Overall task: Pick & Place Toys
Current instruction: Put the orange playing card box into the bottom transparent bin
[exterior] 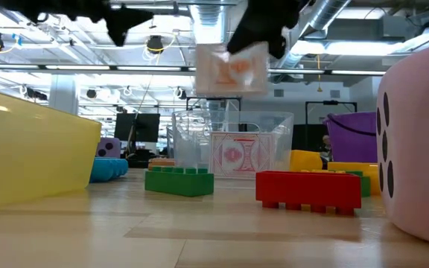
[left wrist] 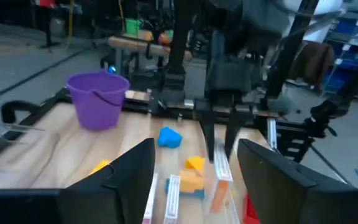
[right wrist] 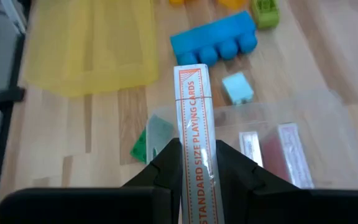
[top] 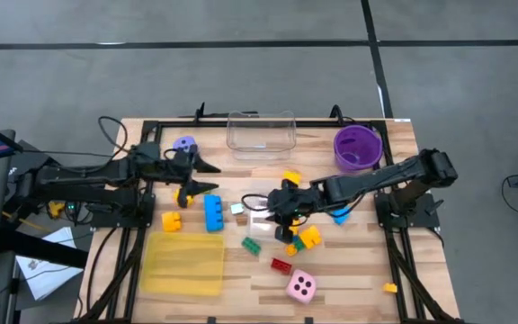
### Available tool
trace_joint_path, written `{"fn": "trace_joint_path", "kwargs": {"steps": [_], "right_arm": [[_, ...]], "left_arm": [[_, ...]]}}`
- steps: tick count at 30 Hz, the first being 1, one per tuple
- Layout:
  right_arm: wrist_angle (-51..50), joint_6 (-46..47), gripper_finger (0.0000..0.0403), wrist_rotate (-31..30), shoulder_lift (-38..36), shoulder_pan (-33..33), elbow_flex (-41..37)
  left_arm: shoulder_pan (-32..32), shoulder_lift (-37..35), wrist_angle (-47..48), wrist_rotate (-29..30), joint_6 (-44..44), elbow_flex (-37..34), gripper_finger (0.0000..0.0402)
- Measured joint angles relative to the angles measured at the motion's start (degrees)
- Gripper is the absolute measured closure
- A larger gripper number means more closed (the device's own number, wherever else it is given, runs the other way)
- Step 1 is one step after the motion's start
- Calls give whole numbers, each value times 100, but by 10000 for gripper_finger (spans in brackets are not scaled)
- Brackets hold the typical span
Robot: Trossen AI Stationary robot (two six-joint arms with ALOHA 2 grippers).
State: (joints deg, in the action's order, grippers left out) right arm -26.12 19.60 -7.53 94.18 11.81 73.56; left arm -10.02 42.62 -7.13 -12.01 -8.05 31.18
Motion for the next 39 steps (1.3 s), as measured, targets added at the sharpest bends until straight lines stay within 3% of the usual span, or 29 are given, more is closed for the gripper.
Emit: {"fn": "trace_joint_path", "kwargs": {"steps": [11,24,31,39], "right_arm": [[238,513,340,-386,505,151,20],[49,535,340,-1183,550,636,-70],[939,562,336,-1185,550,653,-716],[1111,85,336,-1044,545,642,-858]], "left_arm": [[102,-575,25,21,-34,-207,215],[102,-574,23,46,-35,-216,237],[102,-574,12,44,-37,-216,243],[102,-574,12,43,-35,-216,244]]}}
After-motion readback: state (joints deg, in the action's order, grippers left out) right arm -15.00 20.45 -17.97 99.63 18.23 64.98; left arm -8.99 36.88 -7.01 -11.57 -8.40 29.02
